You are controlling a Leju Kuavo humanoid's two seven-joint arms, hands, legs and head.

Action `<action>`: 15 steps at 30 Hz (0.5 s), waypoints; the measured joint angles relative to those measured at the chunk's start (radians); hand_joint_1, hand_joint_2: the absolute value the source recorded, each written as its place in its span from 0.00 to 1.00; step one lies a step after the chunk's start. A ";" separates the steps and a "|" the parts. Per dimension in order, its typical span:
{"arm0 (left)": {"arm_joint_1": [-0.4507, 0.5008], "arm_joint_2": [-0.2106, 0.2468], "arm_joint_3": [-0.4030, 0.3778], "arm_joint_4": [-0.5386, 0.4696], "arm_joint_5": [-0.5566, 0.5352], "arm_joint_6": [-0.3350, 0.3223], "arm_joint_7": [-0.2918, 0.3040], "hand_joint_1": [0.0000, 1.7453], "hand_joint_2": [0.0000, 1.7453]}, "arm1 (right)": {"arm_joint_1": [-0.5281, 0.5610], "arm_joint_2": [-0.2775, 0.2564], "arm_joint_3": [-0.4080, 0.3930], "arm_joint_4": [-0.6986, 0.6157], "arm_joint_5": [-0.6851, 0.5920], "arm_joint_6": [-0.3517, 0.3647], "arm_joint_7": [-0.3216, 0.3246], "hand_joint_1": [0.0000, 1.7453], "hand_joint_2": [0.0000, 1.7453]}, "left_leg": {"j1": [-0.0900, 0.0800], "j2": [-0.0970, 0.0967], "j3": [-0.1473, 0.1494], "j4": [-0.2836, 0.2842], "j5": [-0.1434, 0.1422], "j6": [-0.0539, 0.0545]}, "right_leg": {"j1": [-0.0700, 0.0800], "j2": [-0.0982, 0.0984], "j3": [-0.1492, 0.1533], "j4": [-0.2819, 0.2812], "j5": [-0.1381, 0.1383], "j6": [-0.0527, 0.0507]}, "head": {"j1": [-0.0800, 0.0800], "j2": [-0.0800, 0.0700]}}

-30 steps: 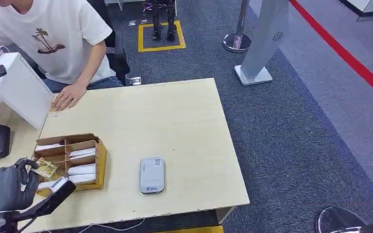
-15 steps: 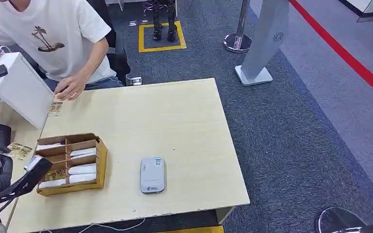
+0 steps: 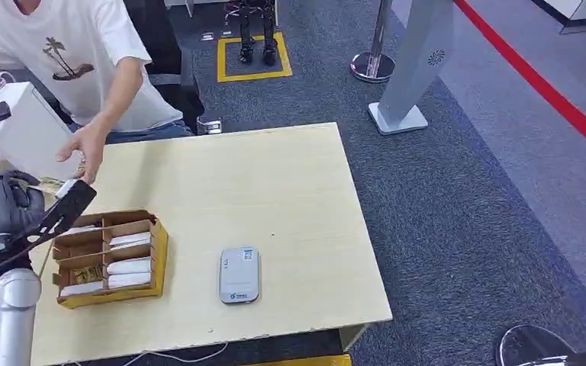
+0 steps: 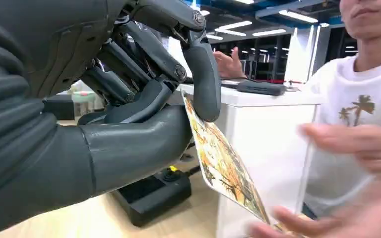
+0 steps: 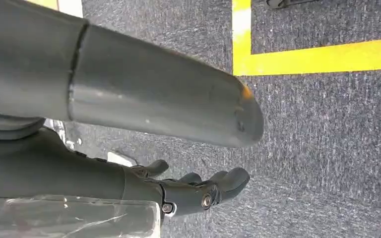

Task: Pass the card to the sensor for recognition and then transmit it.

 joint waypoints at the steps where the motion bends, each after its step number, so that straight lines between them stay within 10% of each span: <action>1: -0.012 -0.007 -0.003 0.012 0.000 -0.001 0.001 1.00 1.00 | -0.001 0.000 0.001 0.000 0.000 0.000 0.000 0.00 0.00 | 0.000 0.000 0.000 0.000 0.000 0.000 | 0.000 0.000 0.000 0.000 0.000 0.000 | 0.000 0.000; 15: -0.082 -0.066 -0.042 0.108 0.006 -0.002 0.006 1.00 1.00 | -0.005 -0.004 0.016 0.000 0.003 0.000 0.000 0.00 0.00 | 0.000 0.001 0.000 0.000 0.000 0.000 | 0.000 0.001 -0.001 0.000 0.000 0.000 | 0.000 0.000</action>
